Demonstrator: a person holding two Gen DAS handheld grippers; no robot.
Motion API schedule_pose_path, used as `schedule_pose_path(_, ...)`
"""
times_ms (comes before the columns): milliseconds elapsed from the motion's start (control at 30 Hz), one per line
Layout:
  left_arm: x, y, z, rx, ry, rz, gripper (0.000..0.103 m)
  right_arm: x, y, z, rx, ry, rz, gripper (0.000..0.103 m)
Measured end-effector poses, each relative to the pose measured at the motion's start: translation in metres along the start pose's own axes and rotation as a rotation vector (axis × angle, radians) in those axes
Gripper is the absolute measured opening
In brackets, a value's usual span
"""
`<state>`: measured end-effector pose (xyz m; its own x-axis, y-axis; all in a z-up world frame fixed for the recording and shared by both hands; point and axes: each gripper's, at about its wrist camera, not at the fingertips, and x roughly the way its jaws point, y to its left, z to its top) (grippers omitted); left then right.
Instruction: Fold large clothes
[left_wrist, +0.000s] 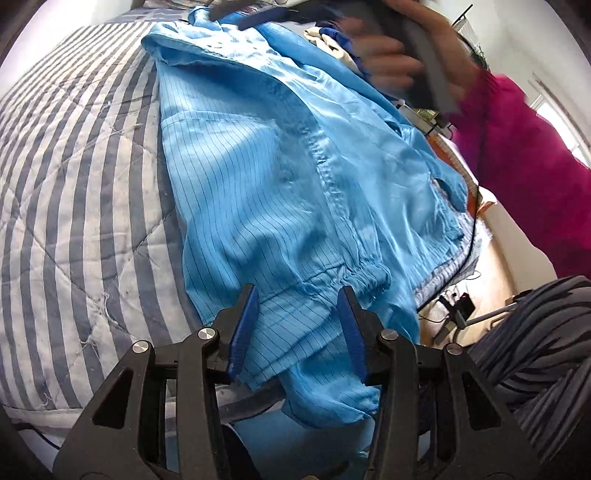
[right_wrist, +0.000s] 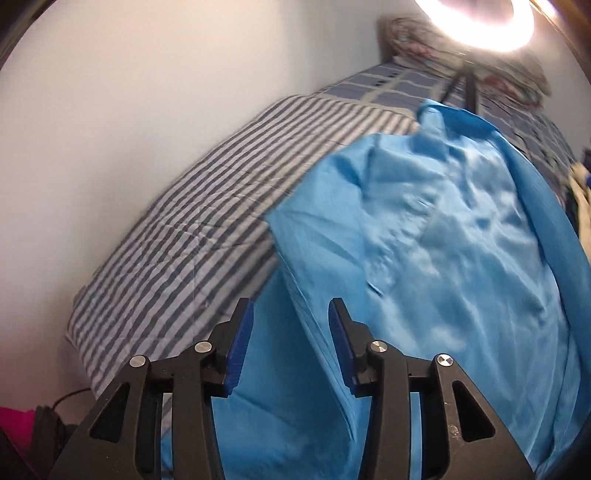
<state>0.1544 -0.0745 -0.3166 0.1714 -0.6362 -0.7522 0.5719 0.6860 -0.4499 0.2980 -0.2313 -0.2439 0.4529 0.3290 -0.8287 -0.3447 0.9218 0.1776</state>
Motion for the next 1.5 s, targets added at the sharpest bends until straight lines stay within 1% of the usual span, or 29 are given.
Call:
schedule_pose_path(100,-0.018,0.004,-0.002,-0.029,-0.027,-0.032,0.046,0.031,0.016,0.020,-0.050,0.032,-0.052,0.041)
schedule_pose_path(133,-0.025,0.005,-0.002,-0.030,-0.036,-0.032,0.046,0.040,0.018,0.022,-0.065,0.036,-0.065,0.041)
schedule_pose_path(233,-0.037,0.012,-0.002,-0.037,-0.064,-0.021,0.046,0.062,0.029,0.030,-0.128,0.040,-0.149,0.041)
schedule_pose_path(300,-0.035,0.018,0.000,-0.047,-0.063,-0.020,0.046,0.072,0.034,0.034,-0.158,0.049,-0.205,0.041)
schedule_pose_path(433,-0.024,0.021,-0.002,-0.040,-0.044,-0.011,0.046,0.097,0.044,0.036,-0.259,0.073,-0.357,0.041)
schedule_pose_path(467,-0.020,0.019,-0.001,-0.035,-0.040,-0.011,0.046,0.099,0.045,0.037,-0.283,0.077,-0.388,0.040)
schedule_pose_path(500,-0.018,0.017,-0.002,-0.025,-0.035,-0.009,0.046,0.101,0.043,0.038,-0.292,0.083,-0.394,0.034)
schedule_pose_path(533,-0.017,0.016,-0.003,-0.014,-0.032,-0.003,0.046,0.100,0.040,0.040,-0.287,0.085,-0.382,0.010)
schedule_pose_path(567,-0.015,0.014,-0.003,-0.006,-0.030,0.001,0.046,0.096,0.034,0.043,-0.262,0.085,-0.357,0.003)
schedule_pose_path(633,-0.013,0.013,-0.003,0.000,-0.025,0.006,0.045,0.083,0.020,0.049,-0.211,0.052,-0.296,0.003)
schedule_pose_path(700,-0.012,0.014,-0.004,-0.001,-0.022,0.004,0.046,0.067,-0.002,0.056,-0.133,0.016,-0.243,0.003)
schedule_pose_path(800,-0.013,0.013,-0.004,0.001,-0.019,0.006,0.046,0.036,-0.053,0.061,0.044,-0.047,-0.132,0.002)
schedule_pose_path(900,-0.014,0.010,-0.003,-0.004,-0.023,-0.002,0.046,0.017,-0.097,0.057,0.185,-0.088,-0.090,0.002)
schedule_pose_path(1000,-0.025,0.010,-0.002,-0.026,-0.041,-0.016,0.046,0.011,-0.135,0.045,0.298,-0.103,-0.087,0.002)
schedule_pose_path(1067,-0.032,0.010,-0.002,-0.038,-0.056,-0.019,0.046,0.015,-0.154,0.039,0.363,-0.101,-0.102,0.002)
schedule_pose_path(1100,-0.036,0.011,-0.002,-0.045,-0.063,-0.016,0.046,0.019,-0.163,0.034,0.403,-0.088,-0.115,0.002)
schedule_pose_path(1133,-0.040,0.012,-0.001,-0.054,-0.067,-0.012,0.046,0.024,-0.169,0.029,0.433,-0.061,-0.148,0.002)
schedule_pose_path(1200,-0.044,0.016,-0.002,-0.076,-0.074,-0.004,0.046,0.031,-0.178,0.021,0.466,-0.005,-0.218,0.005)
schedule_pose_path(1233,-0.045,0.019,-0.002,-0.089,-0.075,0.004,0.046,0.028,-0.178,0.017,0.477,-0.008,-0.217,0.005)
schedule_pose_path(1300,-0.046,0.028,-0.003,-0.133,-0.074,0.009,0.049,0.018,-0.179,0.011,0.486,-0.045,-0.164,0.005)
schedule_pose_path(1333,-0.046,0.034,-0.005,-0.162,-0.072,-0.005,0.052,0.013,-0.178,0.010,0.480,-0.060,-0.136,0.005)
schedule_pose_path(1433,-0.039,0.044,-0.007,-0.214,-0.058,-0.030,0.052,-0.007,-0.168,0.010,0.412,-0.093,-0.151,0.005)
schedule_pose_path(1500,-0.036,0.044,-0.008,-0.219,-0.059,-0.042,0.052,-0.014,-0.161,0.013,0.372,-0.100,-0.119,0.005)
